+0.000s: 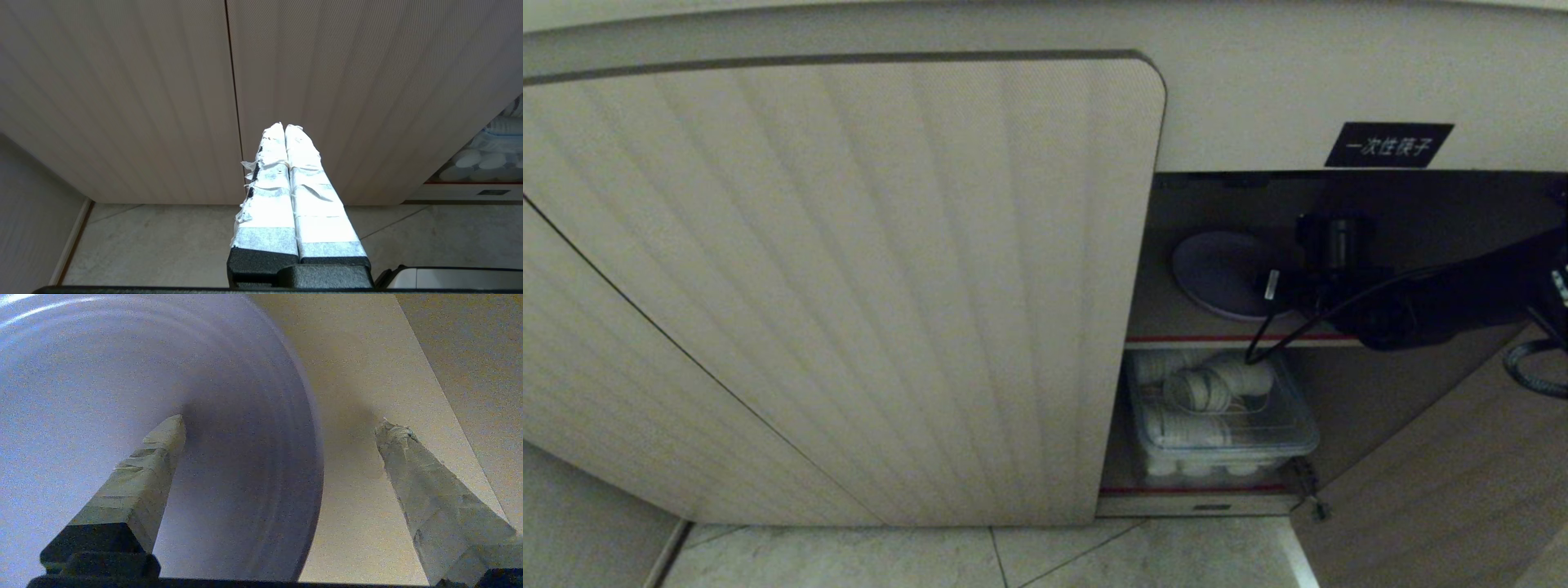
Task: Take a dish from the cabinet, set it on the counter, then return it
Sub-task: Take the plate from the cabinet
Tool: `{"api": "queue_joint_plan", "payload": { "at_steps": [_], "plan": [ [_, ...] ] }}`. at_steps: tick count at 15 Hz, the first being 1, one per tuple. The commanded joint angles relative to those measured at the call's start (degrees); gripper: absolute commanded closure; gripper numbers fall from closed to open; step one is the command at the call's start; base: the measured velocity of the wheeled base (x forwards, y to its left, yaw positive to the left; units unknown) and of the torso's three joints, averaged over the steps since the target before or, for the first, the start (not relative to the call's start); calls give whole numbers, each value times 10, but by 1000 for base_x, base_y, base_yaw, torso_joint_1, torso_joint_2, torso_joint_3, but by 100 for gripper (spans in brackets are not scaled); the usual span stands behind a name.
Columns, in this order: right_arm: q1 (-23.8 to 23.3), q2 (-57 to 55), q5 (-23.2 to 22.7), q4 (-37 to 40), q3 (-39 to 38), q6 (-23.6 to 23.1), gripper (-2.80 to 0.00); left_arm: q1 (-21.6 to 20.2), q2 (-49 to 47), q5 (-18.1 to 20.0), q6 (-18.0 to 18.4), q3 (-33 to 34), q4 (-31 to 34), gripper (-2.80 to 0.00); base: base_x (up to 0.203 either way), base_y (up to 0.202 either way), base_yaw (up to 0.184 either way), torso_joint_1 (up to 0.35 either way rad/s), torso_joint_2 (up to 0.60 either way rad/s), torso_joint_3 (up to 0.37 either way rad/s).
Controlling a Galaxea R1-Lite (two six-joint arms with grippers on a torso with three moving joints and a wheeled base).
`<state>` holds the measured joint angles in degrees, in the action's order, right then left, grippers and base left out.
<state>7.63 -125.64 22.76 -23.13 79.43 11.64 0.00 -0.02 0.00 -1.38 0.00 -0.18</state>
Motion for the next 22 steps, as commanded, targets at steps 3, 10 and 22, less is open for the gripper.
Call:
{"api": "queue_joint_plan", "payload": {
  "at_steps": [3,10,22],
  "plan": [
    [0,1,2,29,1,24,-280,0,0,0,0,0,-1,0,0,0,0,0,0,0],
    [0,0,3,51,2,46,-280,0,0,0,0,0,0,0,0,0,0,0,0,0],
    [-1,-4,3,68,17,51,-280,0,0,0,0,0,0,0,0,0,0,0,0,0]
  ]
}}
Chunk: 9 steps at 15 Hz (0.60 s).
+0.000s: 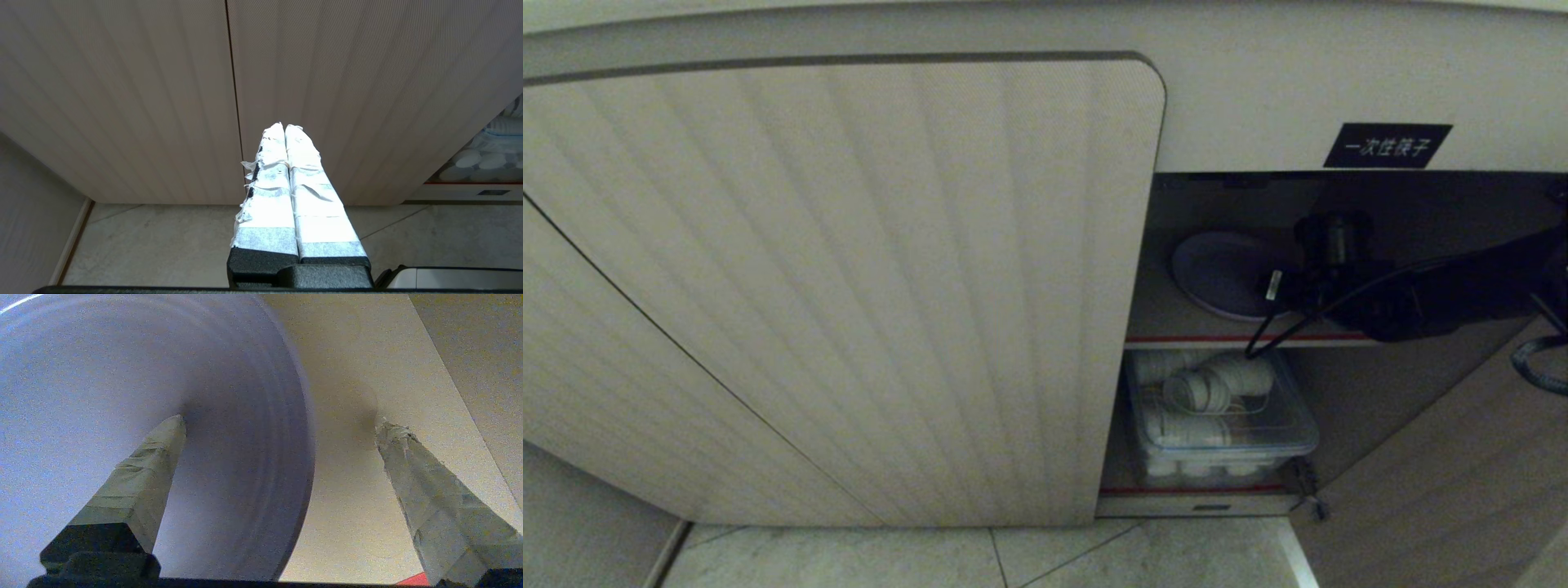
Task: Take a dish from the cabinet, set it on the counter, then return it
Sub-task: Take the plate from the cabinet
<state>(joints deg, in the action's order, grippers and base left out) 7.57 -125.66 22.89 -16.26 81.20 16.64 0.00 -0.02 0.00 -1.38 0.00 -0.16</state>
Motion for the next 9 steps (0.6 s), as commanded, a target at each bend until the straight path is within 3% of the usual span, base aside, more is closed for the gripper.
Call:
{"api": "queue_joint_plan", "payload": {
  "at_steps": [1,2,3,9],
  "plan": [
    [0,-4,1,-1,-1,3,-280,0,0,0,0,0,0,0,0,0,0,0,0,0],
    [0,-4,1,-1,-3,3,-280,0,0,0,0,0,0,0,0,0,0,0,0,0],
    [0,-4,2,-1,-5,3,0,0,0,0,0,0,0,0,0,0,0,0,0,0],
    [1,-2,3,-6,-20,18,0,0,0,0,0,0,0,0,0,0,0,0,0,0]
  ]
}}
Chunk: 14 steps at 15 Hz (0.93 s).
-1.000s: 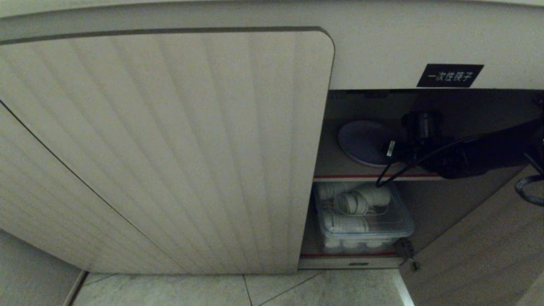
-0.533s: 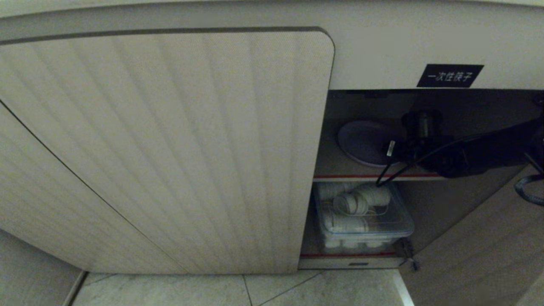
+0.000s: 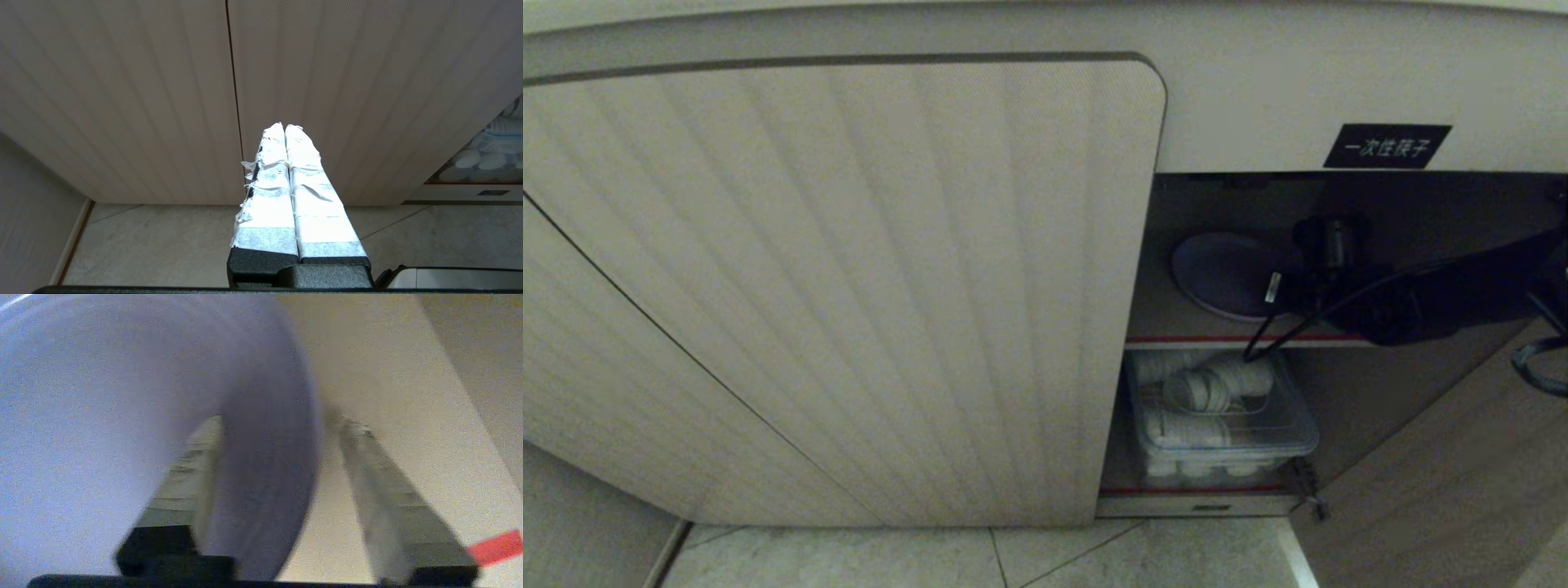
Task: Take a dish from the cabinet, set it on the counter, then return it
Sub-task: Take the plate from the cabinet
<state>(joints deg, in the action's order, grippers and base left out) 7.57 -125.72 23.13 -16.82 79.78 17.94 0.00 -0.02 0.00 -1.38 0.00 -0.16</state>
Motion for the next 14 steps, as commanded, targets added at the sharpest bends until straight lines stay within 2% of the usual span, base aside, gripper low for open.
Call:
{"api": "queue_joint_plan", "payload": {
  "at_steps": [1,14],
  "plan": [
    [1,-1,1,-1,-9,8,0,0,0,0,0,0,0,0,0,0,0,0,0,0],
    [17,5,10,-8,-20,10,0,0,0,0,0,0,0,0,0,0,0,0,0,0]
  ]
}}
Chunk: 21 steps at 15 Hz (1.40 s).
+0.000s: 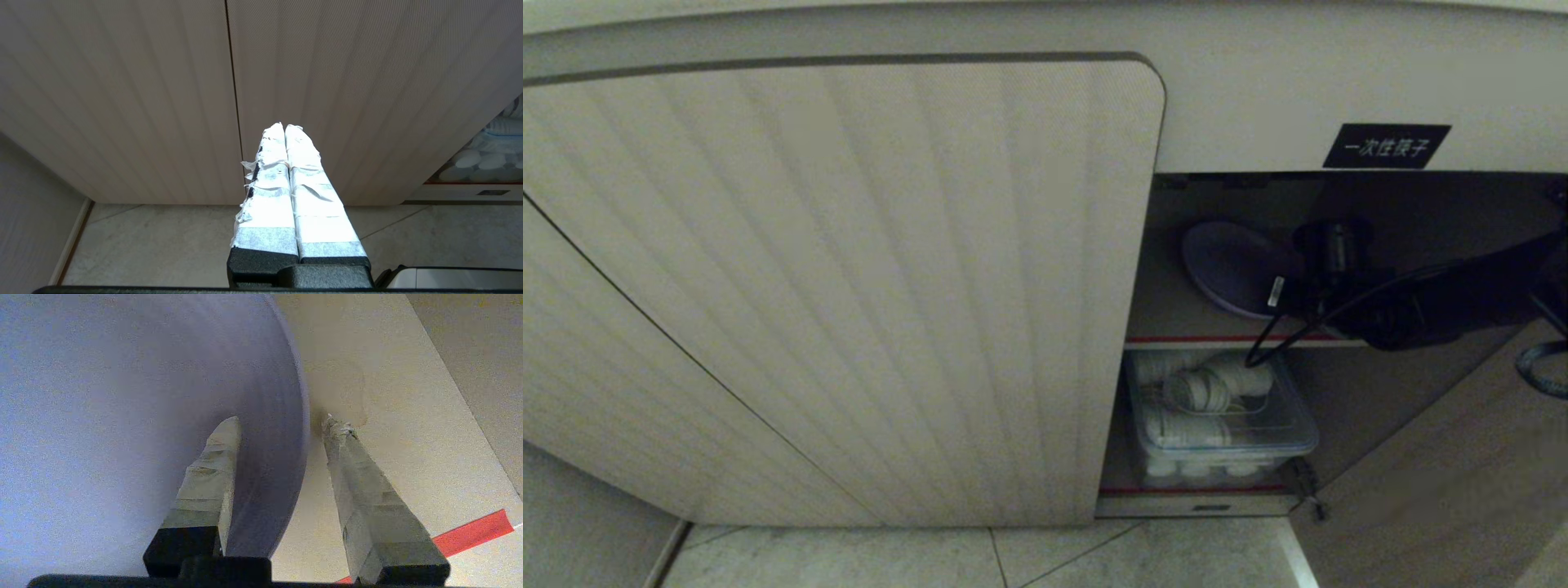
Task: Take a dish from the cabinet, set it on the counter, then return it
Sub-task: Take the plate from the cabinet
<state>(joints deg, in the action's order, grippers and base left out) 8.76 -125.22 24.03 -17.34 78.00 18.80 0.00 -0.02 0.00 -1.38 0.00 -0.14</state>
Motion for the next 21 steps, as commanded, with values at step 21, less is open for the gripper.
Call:
{"api": "queue_joint_plan", "payload": {
  "at_steps": [21],
  "plan": [
    [41,10,-1,-45,-7,4,0,0,0,0,0,0,0,0,0,0,0,0,0,0]
  ]
}}
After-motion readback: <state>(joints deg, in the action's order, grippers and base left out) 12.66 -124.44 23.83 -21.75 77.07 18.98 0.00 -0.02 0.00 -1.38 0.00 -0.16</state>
